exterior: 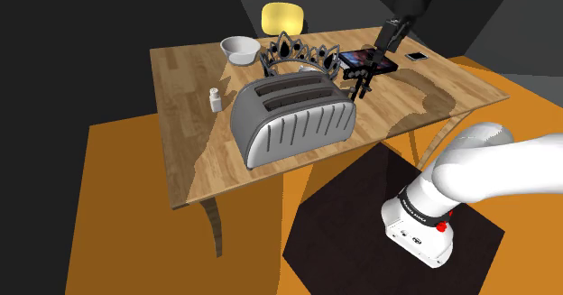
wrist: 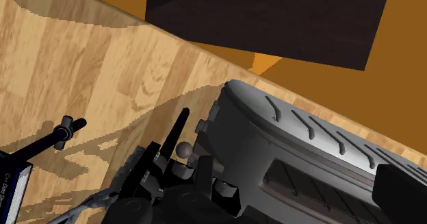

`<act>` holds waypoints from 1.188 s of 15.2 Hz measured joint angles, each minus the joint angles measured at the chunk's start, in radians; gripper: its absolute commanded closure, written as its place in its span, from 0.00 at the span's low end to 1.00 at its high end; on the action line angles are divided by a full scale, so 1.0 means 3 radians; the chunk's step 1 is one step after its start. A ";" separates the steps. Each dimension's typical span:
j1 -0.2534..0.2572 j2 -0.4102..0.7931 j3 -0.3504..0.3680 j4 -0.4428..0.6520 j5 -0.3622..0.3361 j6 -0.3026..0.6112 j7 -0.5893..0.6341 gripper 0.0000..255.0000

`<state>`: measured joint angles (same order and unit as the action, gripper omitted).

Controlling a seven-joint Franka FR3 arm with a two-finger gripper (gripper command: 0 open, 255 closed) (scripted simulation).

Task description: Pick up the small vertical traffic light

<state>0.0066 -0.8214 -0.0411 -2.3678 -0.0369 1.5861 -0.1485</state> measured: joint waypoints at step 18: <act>0.0619 0.1122 -0.0655 -0.0017 -0.0334 0.0976 -0.2156 0.00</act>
<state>0.1923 -0.4848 -0.2375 -2.3730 -0.1370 1.8789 -0.7953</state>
